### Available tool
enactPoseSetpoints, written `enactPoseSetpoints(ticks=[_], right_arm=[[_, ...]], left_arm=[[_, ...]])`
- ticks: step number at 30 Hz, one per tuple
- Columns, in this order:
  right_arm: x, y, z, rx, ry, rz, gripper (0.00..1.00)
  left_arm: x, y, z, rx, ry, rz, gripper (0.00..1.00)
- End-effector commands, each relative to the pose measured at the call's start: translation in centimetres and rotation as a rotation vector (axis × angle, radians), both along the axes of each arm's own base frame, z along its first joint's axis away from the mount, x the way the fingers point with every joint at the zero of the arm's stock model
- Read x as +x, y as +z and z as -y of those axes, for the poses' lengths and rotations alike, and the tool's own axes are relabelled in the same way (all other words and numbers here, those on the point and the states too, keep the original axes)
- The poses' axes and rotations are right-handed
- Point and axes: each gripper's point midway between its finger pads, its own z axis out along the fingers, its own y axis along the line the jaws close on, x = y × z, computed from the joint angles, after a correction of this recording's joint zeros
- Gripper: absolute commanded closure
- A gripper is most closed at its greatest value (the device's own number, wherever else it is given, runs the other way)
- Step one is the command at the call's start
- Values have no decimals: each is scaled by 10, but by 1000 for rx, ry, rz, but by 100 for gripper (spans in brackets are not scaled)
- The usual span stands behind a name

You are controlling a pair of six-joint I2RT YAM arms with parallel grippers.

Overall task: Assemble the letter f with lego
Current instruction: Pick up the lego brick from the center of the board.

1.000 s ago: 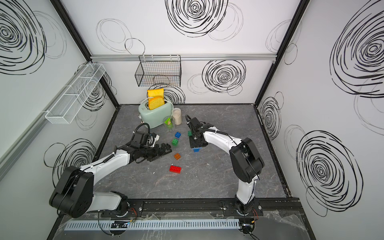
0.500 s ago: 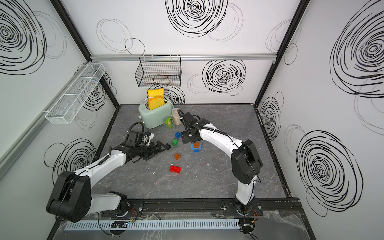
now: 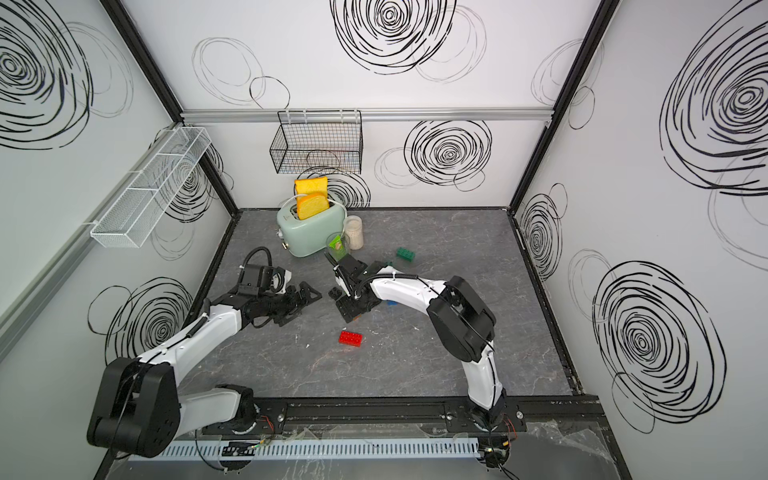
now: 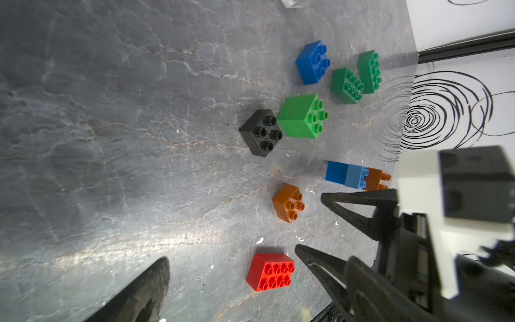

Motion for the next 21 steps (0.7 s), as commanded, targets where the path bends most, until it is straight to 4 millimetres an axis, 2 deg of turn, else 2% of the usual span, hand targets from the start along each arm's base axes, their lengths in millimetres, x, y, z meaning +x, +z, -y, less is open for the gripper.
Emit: enactPoseSetpoints(ticks=[1, 6, 21], right_arm=[[-3, -12, 0, 7, 43, -7, 24], [-3, -22, 2, -3, 46, -9, 29], [5, -32, -8, -3, 47, -6, 44]], left_arm=[[-2, -2, -7, 7, 28, -10, 0], [-3, -4, -7, 8, 29, -16, 0], [-2, -7, -6, 7, 25, -19, 0]])
